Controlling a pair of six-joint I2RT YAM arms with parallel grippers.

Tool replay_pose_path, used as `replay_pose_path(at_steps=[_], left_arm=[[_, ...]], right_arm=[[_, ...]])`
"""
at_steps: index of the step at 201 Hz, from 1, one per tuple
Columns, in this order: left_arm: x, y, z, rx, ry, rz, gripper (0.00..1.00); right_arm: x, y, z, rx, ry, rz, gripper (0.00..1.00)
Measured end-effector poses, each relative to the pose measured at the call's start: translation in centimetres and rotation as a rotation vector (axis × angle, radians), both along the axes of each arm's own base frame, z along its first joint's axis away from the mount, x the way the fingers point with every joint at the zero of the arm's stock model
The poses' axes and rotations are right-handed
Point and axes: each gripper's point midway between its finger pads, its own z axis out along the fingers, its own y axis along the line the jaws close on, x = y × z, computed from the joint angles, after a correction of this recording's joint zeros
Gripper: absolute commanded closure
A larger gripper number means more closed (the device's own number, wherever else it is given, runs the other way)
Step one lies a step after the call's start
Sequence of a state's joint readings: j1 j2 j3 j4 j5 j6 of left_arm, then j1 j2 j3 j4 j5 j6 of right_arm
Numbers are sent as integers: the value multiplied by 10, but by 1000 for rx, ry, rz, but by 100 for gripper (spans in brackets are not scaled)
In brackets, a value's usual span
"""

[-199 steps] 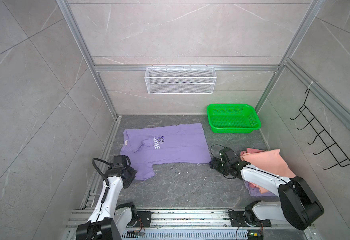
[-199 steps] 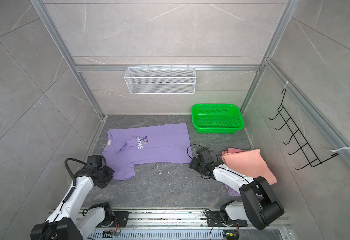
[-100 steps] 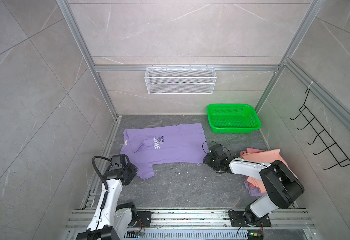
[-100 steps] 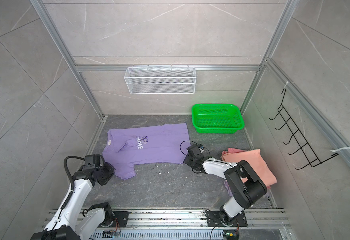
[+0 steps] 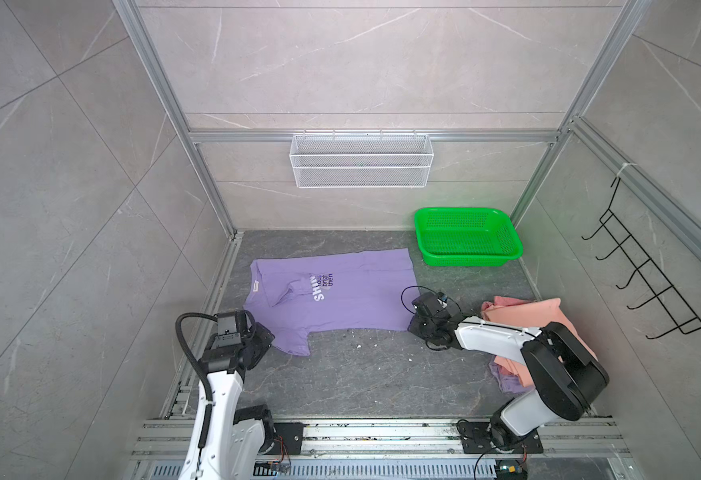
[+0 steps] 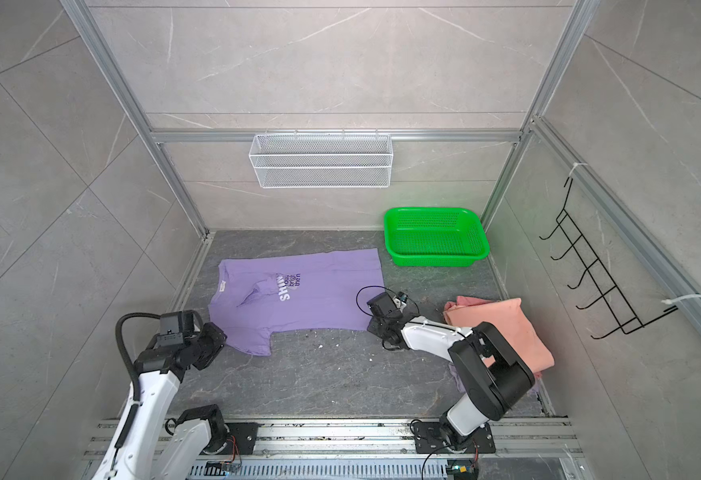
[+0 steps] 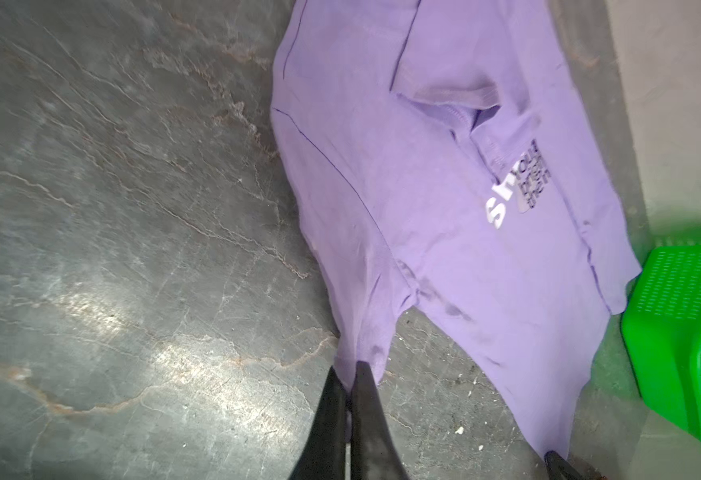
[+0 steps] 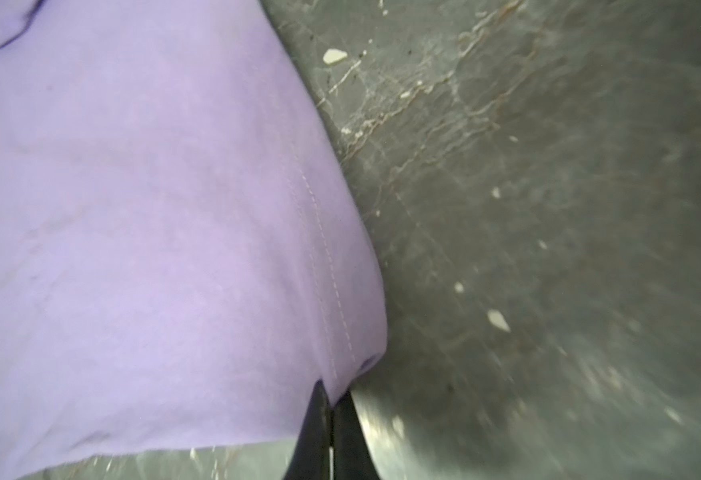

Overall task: Fold and stack the t-shirts
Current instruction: 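Pinch the hem corners nearest the robot with both grippers, then fold the held hem away from the robot onto the collar with both grippers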

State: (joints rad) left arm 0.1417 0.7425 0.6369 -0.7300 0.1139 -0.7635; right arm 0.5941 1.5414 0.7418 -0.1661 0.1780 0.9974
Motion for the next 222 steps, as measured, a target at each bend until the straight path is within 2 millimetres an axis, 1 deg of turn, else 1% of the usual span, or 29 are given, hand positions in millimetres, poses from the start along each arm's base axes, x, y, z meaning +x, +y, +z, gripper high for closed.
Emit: replay_pose_path(at_steps=[12, 27, 47, 64, 77, 95, 103, 119, 141, 158, 188, 222], left_arm=[[-4, 1, 13, 12, -34, 3, 100], [-6, 0, 20, 17, -51, -2, 100], [-4, 0, 16, 11, -26, -7, 100], [4, 0, 10, 6, 16, -14, 100], [15, 1, 11, 7, 29, -25, 100], [43, 2, 19, 7, 17, -56, 100], [56, 3, 24, 11, 7, -69, 100], [83, 4, 31, 18, -14, -102, 100], [114, 7, 33, 36, -24, -130, 100], [129, 10, 32, 50, -25, -141, 100], [150, 16, 37, 85, -33, -154, 100], [176, 21, 43, 113, -54, -177, 100]], right_arm=[[-5, -3, 11, 5, -16, 6, 100], [-12, -7, 23, 19, -37, 8, 100], [-15, -9, 32, 16, -51, 26, 100], [-10, -5, 36, -7, -37, 53, 100], [2, 4, 42, -16, -36, 74, 99], [28, 19, 53, -1, -52, 86, 99], [40, 22, 57, 17, -60, 79, 99], [59, 18, 59, 42, -64, 51, 99], [87, 9, 56, 54, -55, 3, 100], [103, 5, 53, 62, -49, -16, 100], [120, -1, 46, 72, -36, -39, 100], [145, -2, 51, 78, -55, -49, 100]])
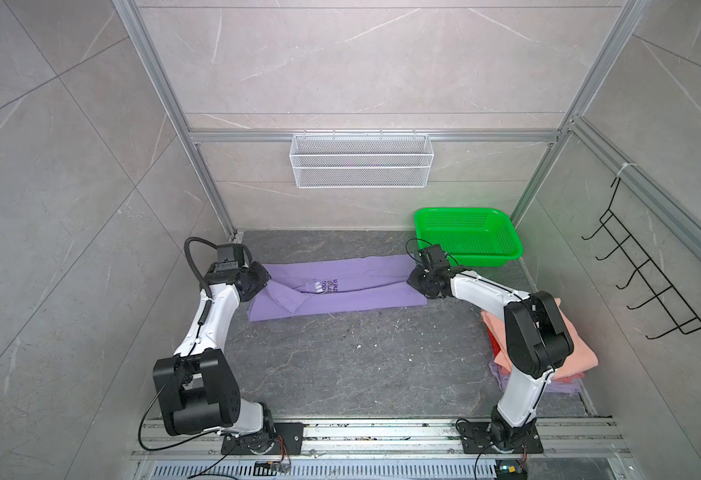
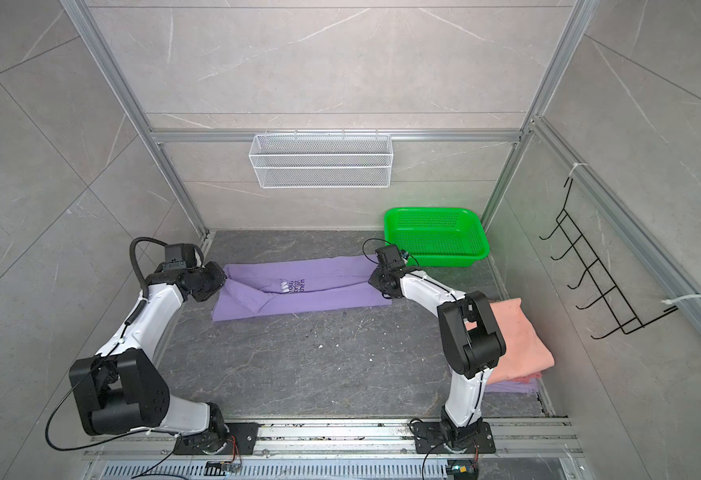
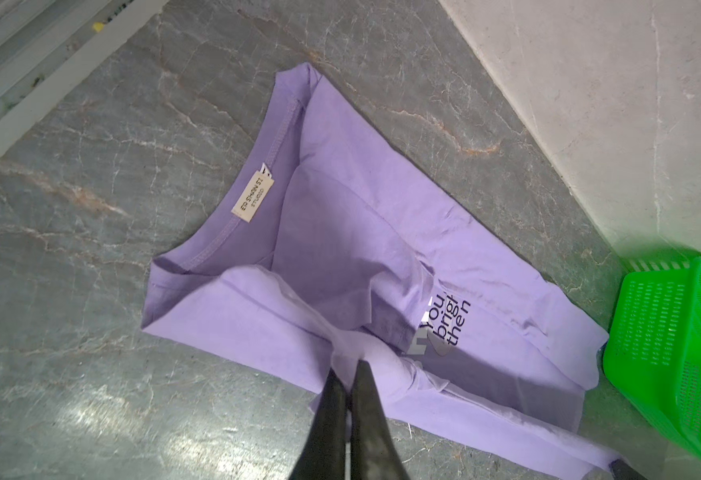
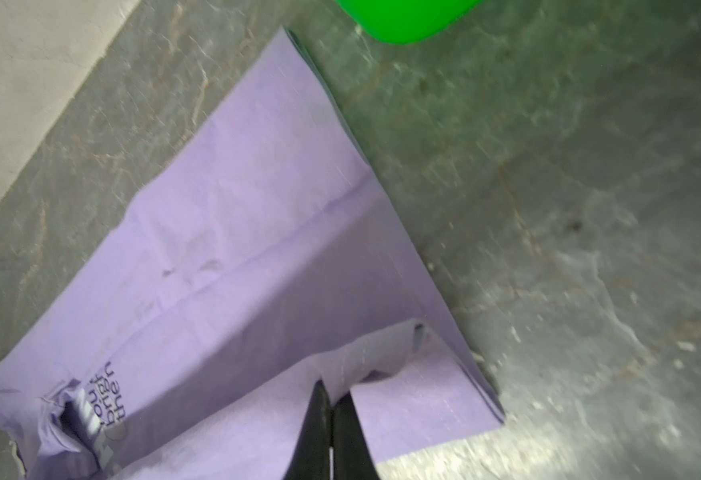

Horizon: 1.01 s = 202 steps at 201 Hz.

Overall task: Fold and stack the t-shirts
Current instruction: 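Fold the held hem away from the robot onto the collar with both grippers, then release the hem and lift both grippers off the folded shirt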

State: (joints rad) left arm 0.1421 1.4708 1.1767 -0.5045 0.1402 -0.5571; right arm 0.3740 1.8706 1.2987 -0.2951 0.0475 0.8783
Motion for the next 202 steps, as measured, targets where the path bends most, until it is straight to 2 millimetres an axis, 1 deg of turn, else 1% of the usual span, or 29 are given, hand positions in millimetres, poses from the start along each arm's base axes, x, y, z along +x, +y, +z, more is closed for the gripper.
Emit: replay_pose_path(at_steps=[18, 40, 69, 100, 107, 112, 116, 126, 130, 138, 145, 153, 164, 169, 186, 202], left_arm=[[9, 2, -2, 13, 3, -11, 100], [22, 5, -3, 25, 5, -23, 100], [38, 8, -8, 32, 13, -33, 100], [51, 12, -24, 36, 42, -38, 100], [53, 13, -28, 35, 53, -38, 100], [54, 14, -30, 36, 57, -40, 100], [56, 15, -32, 36, 61, -41, 97], [61, 17, -36, 37, 67, -43, 86], [63, 17, -37, 39, 68, -47, 83], [68, 19, -39, 39, 70, -49, 81], [74, 20, -39, 41, 66, -53, 79], [81, 22, -38, 39, 57, -56, 73], [91, 25, -35, 33, 47, -59, 61], [96, 27, -32, 35, 40, -59, 58], [111, 36, -20, 39, 4, -48, 54], [111, 40, -12, 40, -11, -41, 51]], right_arm=[[7, 1, 2, 3, -8, -4, 100], [10, 1, -2, 4, -2, -6, 100], [17, -1, -13, 5, 19, -16, 100], [21, -3, -25, 9, 42, -35, 100], [24, -3, -27, 11, 44, -39, 94], [26, -3, -27, 12, 43, -41, 88], [28, -3, -28, 16, 44, -43, 84], [33, -2, -29, 20, 40, -41, 66], [35, -2, -29, 25, 37, -48, 63], [38, -2, -28, 30, 28, -42, 57], [41, -2, -27, 37, 19, -39, 54], [44, -3, -24, 44, 4, -40, 52], [50, -4, -20, 53, -23, -43, 50], [52, -4, -18, 56, -32, -44, 49], [56, -6, -9, 52, -67, -33, 46], [52, -9, 5, 32, -102, -20, 43]])
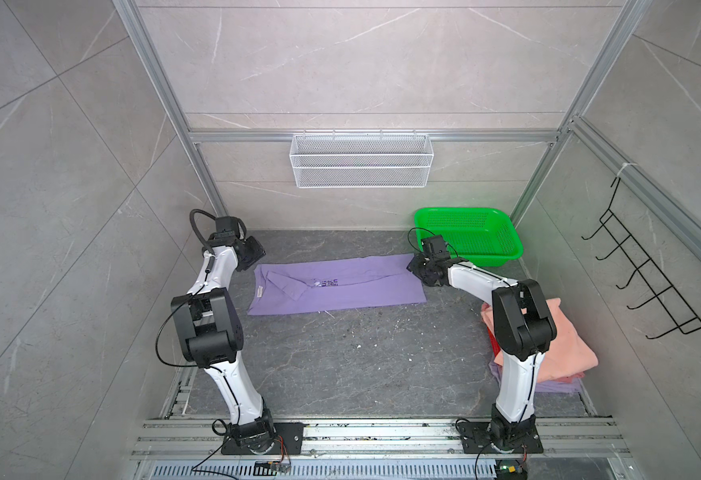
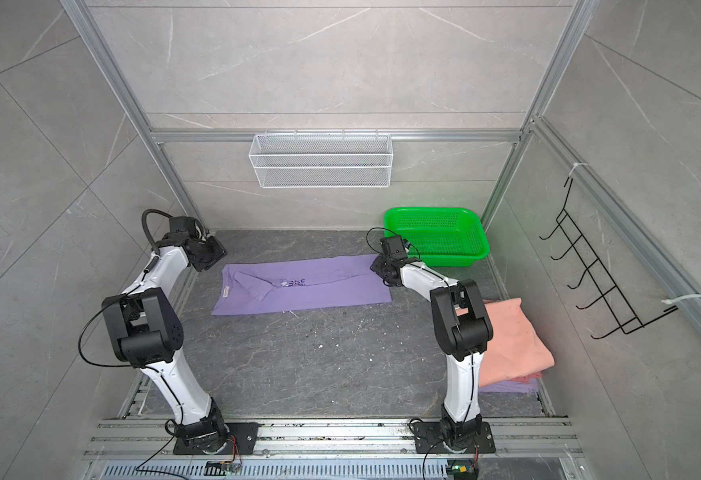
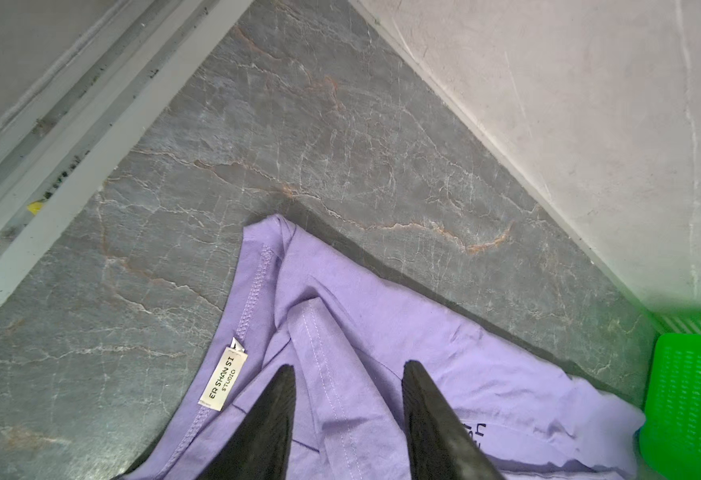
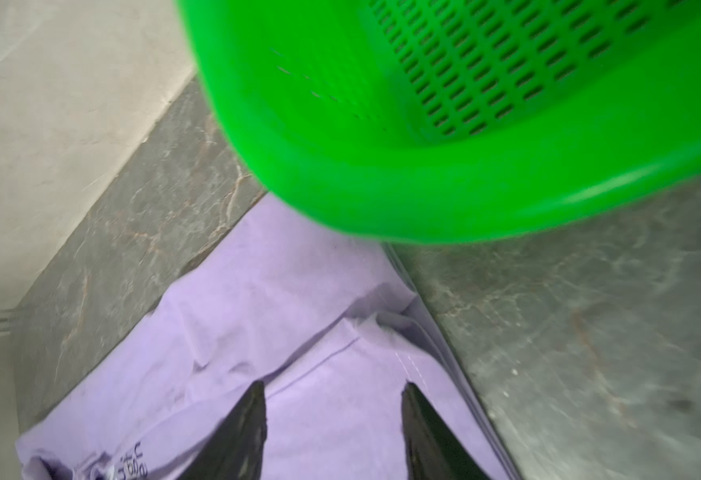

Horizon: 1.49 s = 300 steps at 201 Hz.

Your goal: Fold and stack the t-shirts

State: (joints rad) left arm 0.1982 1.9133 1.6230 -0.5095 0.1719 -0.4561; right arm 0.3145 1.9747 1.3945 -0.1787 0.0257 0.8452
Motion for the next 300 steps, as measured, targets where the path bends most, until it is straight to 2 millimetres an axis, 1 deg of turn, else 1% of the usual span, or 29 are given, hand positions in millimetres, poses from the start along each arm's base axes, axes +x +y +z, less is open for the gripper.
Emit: replay_pose_path(at_steps=[16, 24, 42, 51, 59, 75, 87, 101, 114, 127, 138, 153, 166, 190, 209, 226, 253, 270, 286, 300], left_arm=[[-5, 0, 5, -14, -7, 10, 49], [-14, -2, 5, -30, 0, 15, 49], [-40, -16, 1, -71, 29, 18, 48], [-53, -25, -3, -85, 45, 15, 47], [-67, -38, -8, -99, 62, 6, 47], [-91, -64, -20, -126, 88, -20, 48], [-111, -83, -35, -152, 119, -33, 49], [-131, -102, -52, -186, 157, -43, 49], [-143, -109, -69, -211, 191, -28, 50], [-152, -110, -85, -231, 218, 3, 52], [-158, -110, -94, -245, 232, 25, 53], [-158, -110, -100, -265, 231, 49, 54], [-153, -111, -103, -281, 219, 64, 56], [-141, -113, -105, -306, 188, 81, 56], [-132, -115, -108, -328, 182, 89, 57], [-125, -116, -113, -341, 183, 100, 60], [-112, -117, -119, -365, 179, 118, 71], [-108, -117, -122, -373, 178, 127, 76], [-104, -118, -121, -379, 174, 128, 84], [-98, -120, -116, -386, 159, 121, 91]], right_arm=[[-4, 1, 22, -29, -47, 35, 41], [-5, 3, 33, -42, -73, 55, 40], [-12, 7, 55, -61, -118, 99, 38], [-20, 8, 62, -68, -129, 118, 37], [-31, 7, 66, -71, -131, 129, 37], [-58, 5, 68, -66, -117, 149, 36], [-78, 4, 67, -63, -106, 165, 36], [-102, 5, 64, -60, -94, 189, 35], [-122, 8, 61, -59, -81, 214, 35], [-142, 13, 57, -59, -69, 243, 35], [-157, 18, 53, -60, -55, 265, 35], [-175, 21, 47, -53, -41, 283, 35], [-188, 20, 41, -47, -25, 286, 35], [-201, 16, 32, -43, -1, 271, 34], [-204, 13, 30, -45, 8, 258, 34], [-205, 11, 29, -52, 14, 255, 34], [-206, 10, 28, -58, 20, 253, 34], [-205, 10, 27, -60, 22, 252, 34], [-205, 10, 25, -63, 28, 251, 34], [-205, 10, 23, -66, 34, 251, 34]])
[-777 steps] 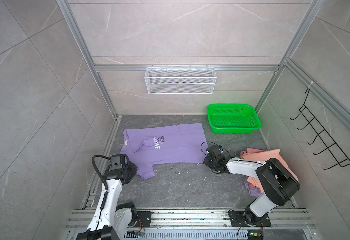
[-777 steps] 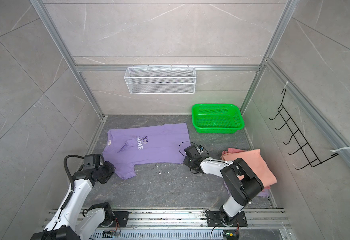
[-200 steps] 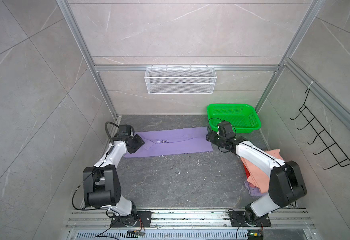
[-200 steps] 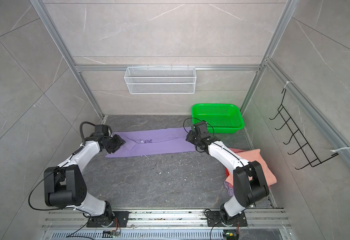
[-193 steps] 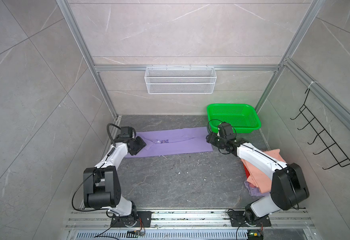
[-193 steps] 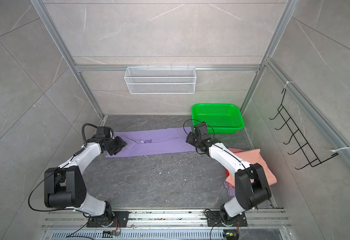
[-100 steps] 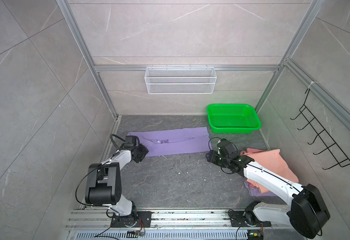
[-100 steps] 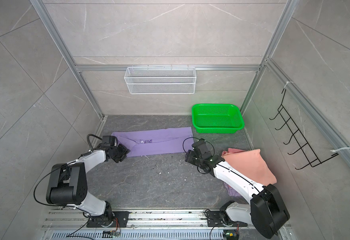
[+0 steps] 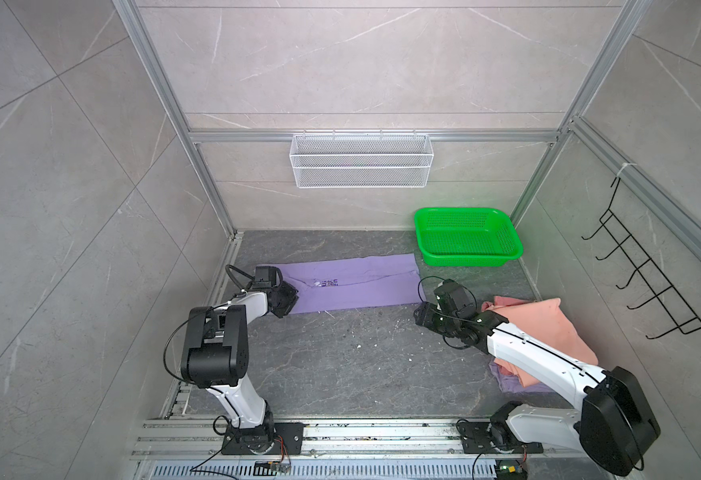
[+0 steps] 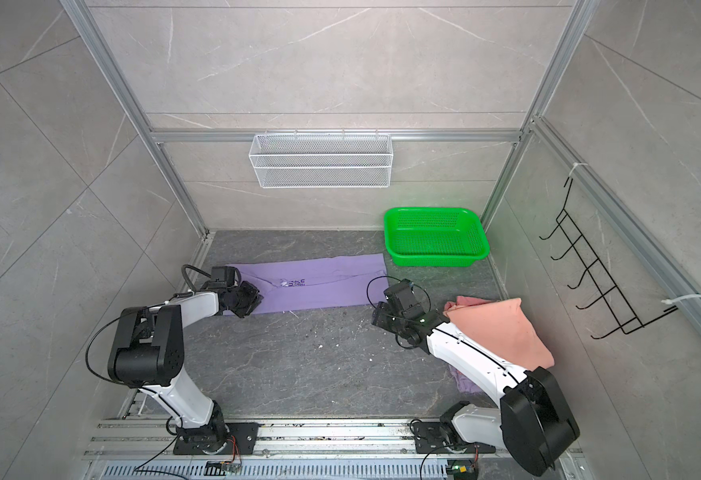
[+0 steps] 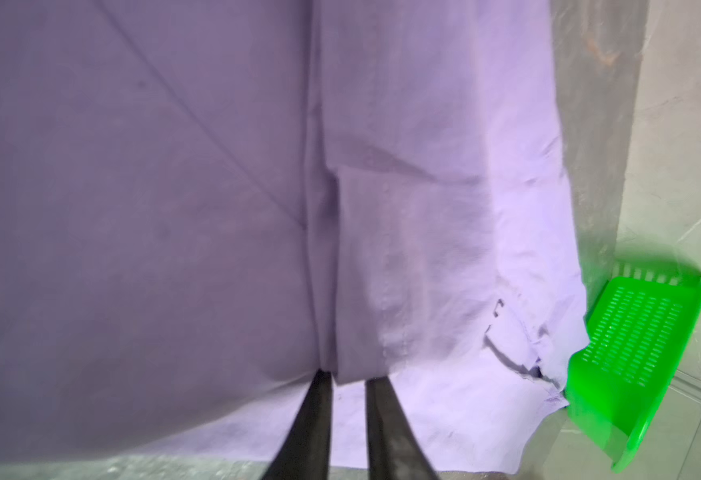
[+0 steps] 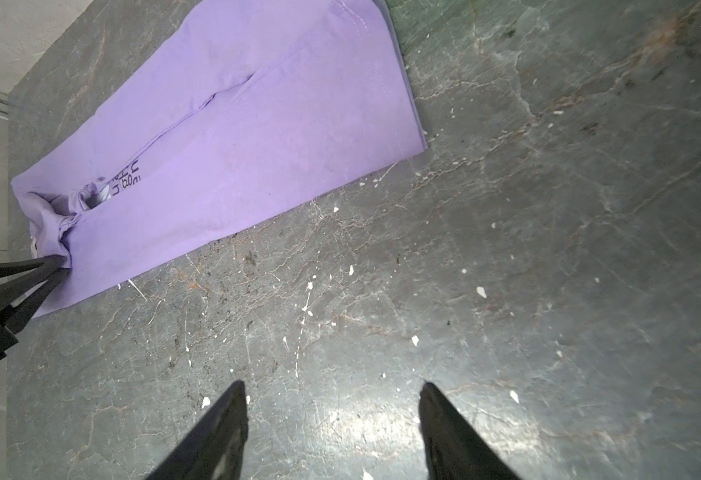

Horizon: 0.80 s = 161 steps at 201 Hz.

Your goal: Fold and stack the t-shirts

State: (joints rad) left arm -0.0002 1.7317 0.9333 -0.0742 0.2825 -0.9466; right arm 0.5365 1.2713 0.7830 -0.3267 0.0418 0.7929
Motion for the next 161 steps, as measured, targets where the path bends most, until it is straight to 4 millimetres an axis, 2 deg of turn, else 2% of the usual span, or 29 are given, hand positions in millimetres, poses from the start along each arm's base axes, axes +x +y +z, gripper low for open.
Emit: replay_pose_path(at_steps=[20, 52, 88, 96, 102, 114, 135, 161], left_arm=[[10, -1, 11, -5, -30, -5, 100], [27, -3, 28, -2, -82, -26, 100], [58, -13, 45, -8, -144, -95, 100], [67, -16, 48, -7, -158, -116, 90], [74, -19, 50, -8, -168, -135, 79], [86, -24, 53, -14, -183, -172, 67], [99, -30, 60, -9, -213, -236, 54], [98, -30, 69, 35, -234, -286, 50]], right_arm=[[0, -1, -1, -4, 1, -2, 34], [1, -2, -1, -9, -2, -7, 34], [1, -2, -8, -22, 14, -9, 34], [1, -2, -9, -24, 18, -9, 34], [1, -2, -11, -27, 22, -9, 34], [1, -2, -13, -31, 28, -9, 34], [2, -2, -18, -40, 39, -11, 34], [11, 1, -15, -48, 32, -11, 33]])
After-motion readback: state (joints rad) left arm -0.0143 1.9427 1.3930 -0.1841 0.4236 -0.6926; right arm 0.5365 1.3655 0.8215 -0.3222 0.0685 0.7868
